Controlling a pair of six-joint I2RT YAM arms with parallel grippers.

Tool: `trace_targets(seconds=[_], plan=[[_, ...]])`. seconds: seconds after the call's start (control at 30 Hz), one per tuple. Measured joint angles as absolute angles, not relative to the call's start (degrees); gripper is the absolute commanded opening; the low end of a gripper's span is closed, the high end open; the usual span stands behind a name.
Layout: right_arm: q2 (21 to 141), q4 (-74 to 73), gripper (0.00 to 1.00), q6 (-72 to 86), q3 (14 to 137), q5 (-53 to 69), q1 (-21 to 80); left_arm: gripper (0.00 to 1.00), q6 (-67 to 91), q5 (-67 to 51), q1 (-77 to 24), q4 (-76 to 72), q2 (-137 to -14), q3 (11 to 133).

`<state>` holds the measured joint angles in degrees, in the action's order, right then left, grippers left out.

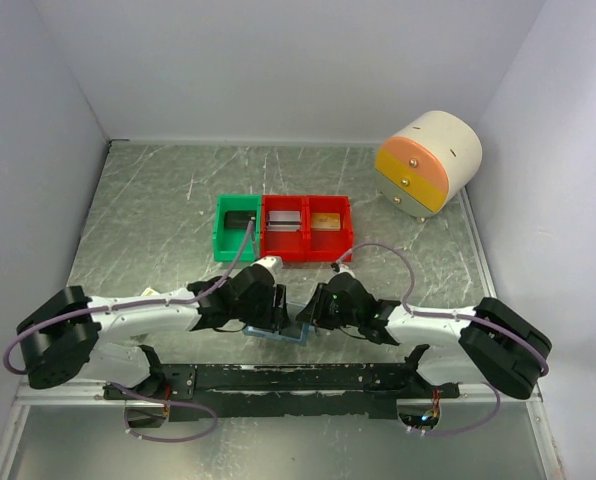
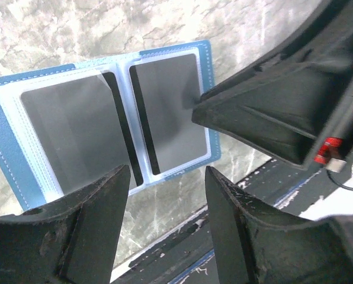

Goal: Take the credit cards out of the card holder

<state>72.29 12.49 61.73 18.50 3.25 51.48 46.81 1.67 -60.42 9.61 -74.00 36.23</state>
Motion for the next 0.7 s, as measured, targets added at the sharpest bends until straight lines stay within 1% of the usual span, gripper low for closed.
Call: trace_targets(seconds=[0.23,0.7], plan=[[72.4,17.5,0.21,63.0,15.7,3.4,51.5,0.62,45.7,0.7,-60.4,8.7,-81.2,38.2],[71.1,26.4,0.20,66.4,9.3,2.9,51.5,0.58,45.4,0.6,-60.4,6.7,-84.0,38.8]])
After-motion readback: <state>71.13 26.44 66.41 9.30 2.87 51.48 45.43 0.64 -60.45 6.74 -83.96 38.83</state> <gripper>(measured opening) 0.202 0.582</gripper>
